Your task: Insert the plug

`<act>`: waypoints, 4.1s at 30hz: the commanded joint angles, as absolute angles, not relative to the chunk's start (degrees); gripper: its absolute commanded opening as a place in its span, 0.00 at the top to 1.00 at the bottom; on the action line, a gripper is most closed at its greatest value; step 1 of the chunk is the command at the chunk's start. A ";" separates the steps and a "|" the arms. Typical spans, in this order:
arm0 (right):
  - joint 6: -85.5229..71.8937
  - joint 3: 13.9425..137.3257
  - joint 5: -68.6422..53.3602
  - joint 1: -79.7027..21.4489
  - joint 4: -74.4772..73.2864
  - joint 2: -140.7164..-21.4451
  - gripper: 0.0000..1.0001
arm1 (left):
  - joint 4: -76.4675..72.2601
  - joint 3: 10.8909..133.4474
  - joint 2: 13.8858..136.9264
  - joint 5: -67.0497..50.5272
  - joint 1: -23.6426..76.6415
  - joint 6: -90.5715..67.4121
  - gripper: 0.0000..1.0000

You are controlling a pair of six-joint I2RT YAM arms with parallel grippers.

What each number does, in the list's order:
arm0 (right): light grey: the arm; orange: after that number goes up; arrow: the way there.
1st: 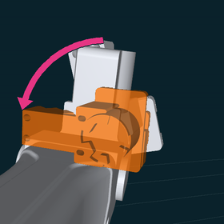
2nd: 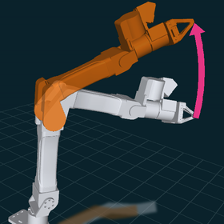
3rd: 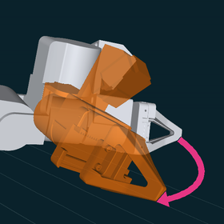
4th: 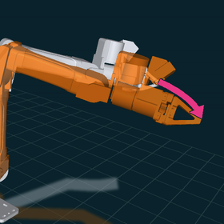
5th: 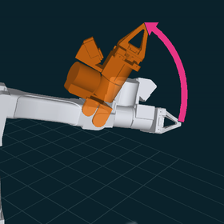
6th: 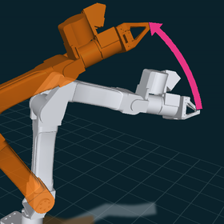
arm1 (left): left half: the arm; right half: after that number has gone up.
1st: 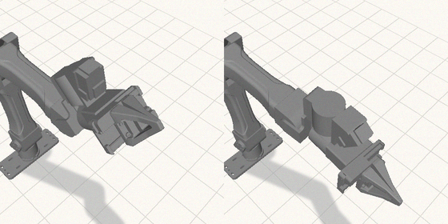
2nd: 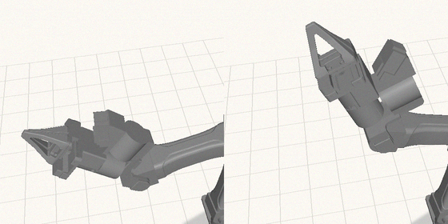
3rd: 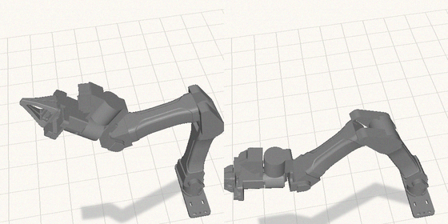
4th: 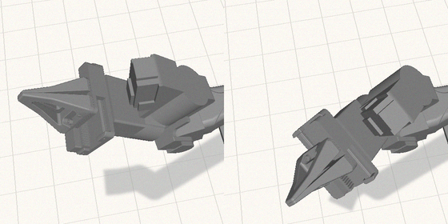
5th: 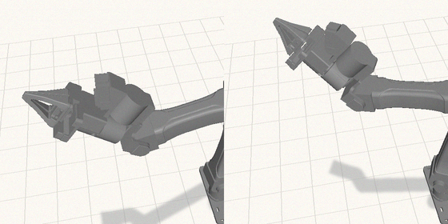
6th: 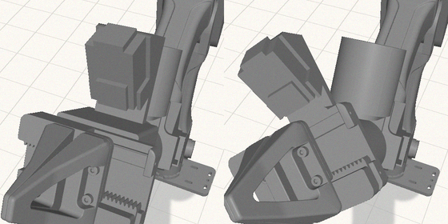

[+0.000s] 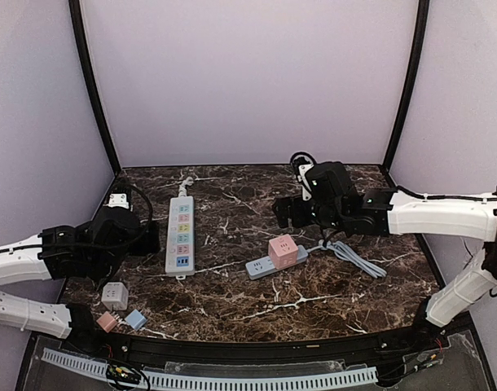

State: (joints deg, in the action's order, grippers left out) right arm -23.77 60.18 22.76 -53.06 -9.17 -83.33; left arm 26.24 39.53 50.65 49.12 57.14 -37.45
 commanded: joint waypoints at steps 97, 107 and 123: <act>-19.59 49.35 16.26 -52.47 -0.25 -77.14 0.01 | 51.56 34.19 62.13 9.03 42.16 -55.43 0.33; -19.57 49.48 16.05 -52.47 -0.22 -77.69 0.01 | 51.90 35.27 62.40 9.90 42.19 -54.10 0.57; -18.40 48.49 15.84 -52.47 0.44 -76.68 0.01 | 41.90 41.39 62.18 8.57 43.44 -39.27 0.99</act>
State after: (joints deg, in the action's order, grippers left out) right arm -19.29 49.78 16.25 -52.82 -1.28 -77.21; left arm 44.62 38.28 61.12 7.33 42.63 -44.42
